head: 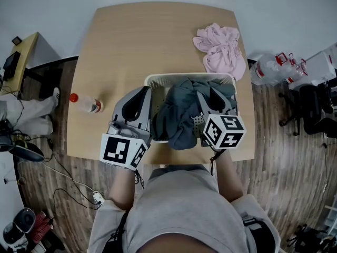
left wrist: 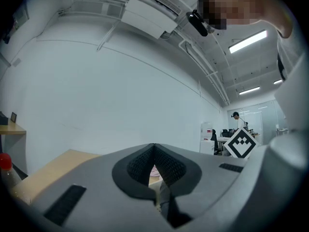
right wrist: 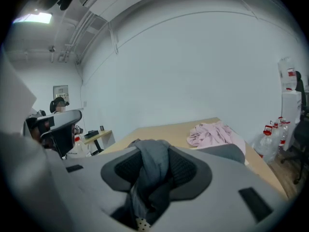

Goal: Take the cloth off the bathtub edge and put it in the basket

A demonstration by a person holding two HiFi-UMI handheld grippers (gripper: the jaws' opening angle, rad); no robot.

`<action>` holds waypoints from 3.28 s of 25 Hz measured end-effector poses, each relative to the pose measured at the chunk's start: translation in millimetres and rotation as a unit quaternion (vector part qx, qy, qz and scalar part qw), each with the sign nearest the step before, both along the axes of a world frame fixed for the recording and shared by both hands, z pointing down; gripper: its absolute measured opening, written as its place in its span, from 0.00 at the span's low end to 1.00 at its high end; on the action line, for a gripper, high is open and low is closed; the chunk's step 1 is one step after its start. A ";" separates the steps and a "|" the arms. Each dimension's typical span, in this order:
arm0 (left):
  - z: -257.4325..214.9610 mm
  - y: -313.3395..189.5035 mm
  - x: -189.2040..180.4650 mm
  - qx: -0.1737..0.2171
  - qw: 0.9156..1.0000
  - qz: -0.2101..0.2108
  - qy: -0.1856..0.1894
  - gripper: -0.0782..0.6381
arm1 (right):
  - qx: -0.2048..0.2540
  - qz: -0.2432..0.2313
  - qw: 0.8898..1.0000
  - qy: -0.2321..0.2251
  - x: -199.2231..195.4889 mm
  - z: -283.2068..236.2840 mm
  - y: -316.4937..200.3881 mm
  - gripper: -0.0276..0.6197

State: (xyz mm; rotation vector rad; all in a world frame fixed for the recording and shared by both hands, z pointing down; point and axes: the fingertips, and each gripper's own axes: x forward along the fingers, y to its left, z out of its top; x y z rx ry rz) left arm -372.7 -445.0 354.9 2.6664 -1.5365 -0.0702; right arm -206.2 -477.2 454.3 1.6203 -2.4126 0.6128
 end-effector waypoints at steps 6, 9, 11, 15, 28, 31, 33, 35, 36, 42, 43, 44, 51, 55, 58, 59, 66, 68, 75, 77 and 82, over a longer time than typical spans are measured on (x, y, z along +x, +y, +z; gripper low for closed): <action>5.4 -6.6 0.8 -0.006 1.000 -0.004 -0.002 0.13 | -0.061 -0.006 0.998 0.012 2.5 32.2 -5.5 0.29; 8.2 -10.6 0.5 -0.009 1.000 -0.006 -0.002 0.13 | -0.084 -0.008 0.996 0.010 2.6 43.8 -9.0 0.29; 10.5 -14.4 0.1 -0.012 1.000 -0.007 -0.002 0.13 | -0.099 -0.008 0.995 0.015 2.6 50.9 -12.2 0.29; 15.4 -20.5 -0.4 -0.020 1.000 -0.008 -0.002 0.13 | -0.129 -0.010 0.991 0.029 2.6 66.6 -14.2 0.29; 25.6 -40.9 2.2 -0.033 0.999 -0.011 -0.006 0.13 | -0.185 -0.027 0.981 0.047 -0.5 105.2 -20.1 0.30; 24.9 -44.1 4.2 -0.034 0.999 -0.011 -0.009 0.13 | -0.187 -0.032 0.981 0.047 -1.6 107.3 -20.6 0.31; 23.5 -46.6 5.6 -0.034 0.999 -0.011 -0.011 0.13 | -0.188 -0.035 0.981 0.045 -2.4 107.4 -20.8 0.31; 21.6 -48.0 7.3 -0.034 0.999 -0.009 -0.013 0.13 | -0.189 -0.041 0.980 0.045 -3.5 107.5 -19.7 0.31; 20.6 -48.1 8.5 -0.033 0.999 -0.008 -0.014 0.13 | -0.190 -0.043 0.980 0.045 -3.9 107.5 -18.9 0.31; 15.5 -40.2 11.1 -0.026 0.999 -0.005 -0.019 0.13 | -0.186 -0.054 0.980 0.055 -3.5 103.4 -12.2 0.32; 15.1 -37.8 10.1 -0.025 0.999 -0.006 -0.019 0.13 | -0.184 -0.053 0.980 0.057 -2.9 102.4 -10.6 0.32; 15.0 -35.2 9.0 -0.025 0.999 -0.007 -0.019 0.13 | -0.182 -0.053 0.980 0.058 -2.0 101.3 -8.7 0.32; 10.0 -12.6 4.4 -0.016 1.000 -0.005 -0.014 0.13 | -0.173 -0.038 0.982 0.067 5.6 87.1 7.6 0.32; 4.8 2.1 6.0 -0.008 1.000 0.001 -0.013 0.13 | -0.152 -0.034 0.985 0.077 8.1 75.6 19.5 0.32; -0.3 13.8 6.5 -0.002 1.000 0.003 -0.012 0.13 | -0.116 -0.028 0.992 0.035 5.9 54.2 26.8 0.32; -1.8 17.9 7.1 0.000 1.000 0.004 -0.013 0.13 | -0.104 -0.026 0.994 0.025 5.8 46.4 28.4 0.30; -13.1 43.6 13.2 0.015 1.000 0.014 -0.013 0.13 | -0.037 -0.017 0.999 -0.008 8.6 -1.8 44.3 0.06; -16.1 51.0 15.3 0.020 1.000 0.016 -0.014 0.13 | -0.022 -0.018 1.000 -0.012 8.6 -12.3 51.2 0.06; -20.9 76.4 23.9 0.029 0.999 0.026 -0.014 0.13 | 0.025 -0.023 0.999 -0.019 9.8 -44.3 78.1 0.06; -21.7 83.6 28.3 0.030 0.999 0.029 -0.015 0.13 | 0.034 -0.024 0.999 -0.021 11.1 -50.4 85.9 0.06; -21.2 102.2 40.9 0.031 0.999 0.041 -0.012 0.13 | 0.063 -0.033 0.997 -0.030 12.9 -66.1 109.4 0.06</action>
